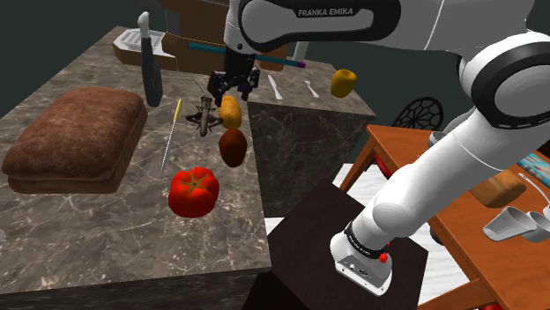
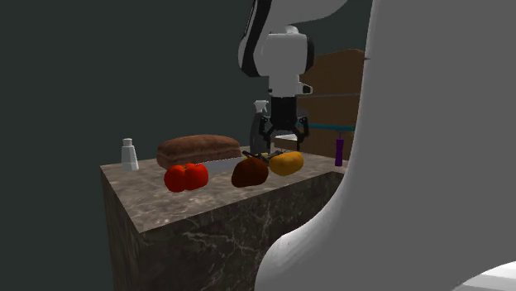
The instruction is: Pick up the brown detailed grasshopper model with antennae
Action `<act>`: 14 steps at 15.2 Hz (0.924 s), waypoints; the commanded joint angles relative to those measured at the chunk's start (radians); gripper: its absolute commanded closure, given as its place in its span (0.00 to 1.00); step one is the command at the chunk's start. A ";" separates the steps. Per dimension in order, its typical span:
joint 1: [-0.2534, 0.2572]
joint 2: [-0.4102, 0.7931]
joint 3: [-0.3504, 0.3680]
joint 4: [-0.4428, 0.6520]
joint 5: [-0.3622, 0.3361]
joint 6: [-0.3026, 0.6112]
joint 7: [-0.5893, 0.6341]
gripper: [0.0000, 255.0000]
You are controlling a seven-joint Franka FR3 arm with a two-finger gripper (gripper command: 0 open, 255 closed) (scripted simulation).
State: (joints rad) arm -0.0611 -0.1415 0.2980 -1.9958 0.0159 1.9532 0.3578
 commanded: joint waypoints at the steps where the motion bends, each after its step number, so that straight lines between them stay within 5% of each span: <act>1: 0.000 0.070 0.014 0.072 -0.034 0.017 0.046 0.00; 6: 0.017 0.238 0.030 0.265 -0.125 0.028 0.147 0.00; 14: 0.017 0.250 0.028 0.177 -0.134 0.126 0.157 0.00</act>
State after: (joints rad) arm -0.0445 0.1079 0.3252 -1.8075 -0.1174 2.0686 0.5126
